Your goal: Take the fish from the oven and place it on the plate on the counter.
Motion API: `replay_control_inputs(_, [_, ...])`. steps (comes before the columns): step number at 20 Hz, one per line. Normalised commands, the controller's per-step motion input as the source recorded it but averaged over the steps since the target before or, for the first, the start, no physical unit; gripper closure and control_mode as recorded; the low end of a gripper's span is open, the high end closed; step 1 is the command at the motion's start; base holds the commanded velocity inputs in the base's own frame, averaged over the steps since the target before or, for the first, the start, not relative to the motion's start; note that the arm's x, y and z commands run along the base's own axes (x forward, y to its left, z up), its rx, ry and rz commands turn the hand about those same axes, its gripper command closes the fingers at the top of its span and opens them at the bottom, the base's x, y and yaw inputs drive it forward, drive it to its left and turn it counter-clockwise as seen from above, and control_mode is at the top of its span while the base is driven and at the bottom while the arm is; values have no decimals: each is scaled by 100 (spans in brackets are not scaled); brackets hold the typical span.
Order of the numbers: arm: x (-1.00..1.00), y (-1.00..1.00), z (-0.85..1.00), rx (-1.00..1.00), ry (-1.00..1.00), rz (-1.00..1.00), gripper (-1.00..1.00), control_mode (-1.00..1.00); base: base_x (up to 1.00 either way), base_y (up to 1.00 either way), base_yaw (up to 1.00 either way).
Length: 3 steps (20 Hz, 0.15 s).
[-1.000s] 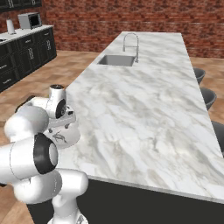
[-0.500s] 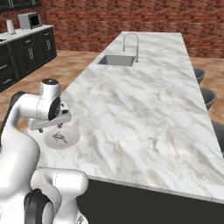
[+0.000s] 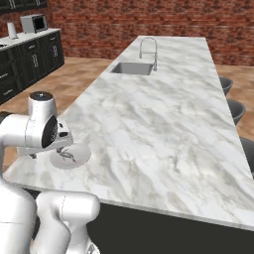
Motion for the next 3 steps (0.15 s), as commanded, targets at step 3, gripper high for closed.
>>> replay_control_inputs(3, [-51, 0, 21, 0, 0, -8, -100, -100, 0, 0, 0])
